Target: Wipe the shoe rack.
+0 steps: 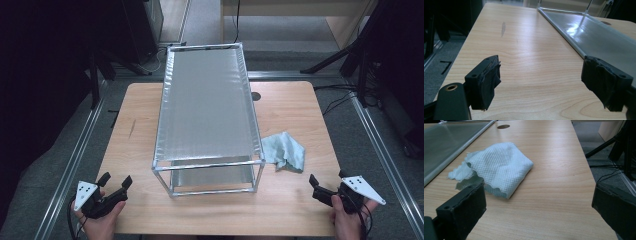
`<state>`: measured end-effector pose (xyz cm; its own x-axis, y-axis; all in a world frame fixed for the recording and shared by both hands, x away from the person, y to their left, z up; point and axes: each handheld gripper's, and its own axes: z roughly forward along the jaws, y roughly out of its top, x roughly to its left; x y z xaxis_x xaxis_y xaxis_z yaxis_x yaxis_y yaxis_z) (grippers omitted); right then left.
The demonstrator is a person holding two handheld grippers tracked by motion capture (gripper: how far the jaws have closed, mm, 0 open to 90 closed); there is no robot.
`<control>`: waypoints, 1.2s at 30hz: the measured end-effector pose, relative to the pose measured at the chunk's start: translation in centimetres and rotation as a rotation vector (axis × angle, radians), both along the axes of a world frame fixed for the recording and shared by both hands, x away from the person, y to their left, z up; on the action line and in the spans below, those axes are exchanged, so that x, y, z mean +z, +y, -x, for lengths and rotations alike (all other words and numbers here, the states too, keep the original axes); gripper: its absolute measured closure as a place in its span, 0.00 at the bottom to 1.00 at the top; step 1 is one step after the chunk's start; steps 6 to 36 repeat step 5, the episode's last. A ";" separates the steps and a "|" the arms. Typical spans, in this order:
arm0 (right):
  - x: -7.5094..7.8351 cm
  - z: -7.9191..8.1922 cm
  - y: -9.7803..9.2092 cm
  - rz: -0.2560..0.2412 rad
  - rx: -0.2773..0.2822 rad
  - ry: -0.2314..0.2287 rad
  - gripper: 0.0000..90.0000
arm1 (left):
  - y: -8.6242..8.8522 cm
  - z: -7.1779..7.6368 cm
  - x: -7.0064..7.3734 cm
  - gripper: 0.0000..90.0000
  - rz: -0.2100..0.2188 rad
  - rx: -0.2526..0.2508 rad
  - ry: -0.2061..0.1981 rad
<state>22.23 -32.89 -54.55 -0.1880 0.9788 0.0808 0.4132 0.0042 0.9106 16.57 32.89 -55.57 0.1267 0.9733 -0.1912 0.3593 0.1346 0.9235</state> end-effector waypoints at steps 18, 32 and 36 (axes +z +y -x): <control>0.0 0.0 -0.1 -0.014 -0.005 0.001 0.00 | -0.1 -0.1 0.0 0.17 -0.002 0.000 0.004; 0.0 0.0 -0.1 -0.014 -0.005 0.001 0.00 | -0.1 -0.1 0.0 0.17 -0.002 0.000 0.004; 0.0 0.0 -0.1 -0.014 -0.005 0.001 0.00 | -0.1 -0.1 0.0 0.17 -0.002 0.000 0.004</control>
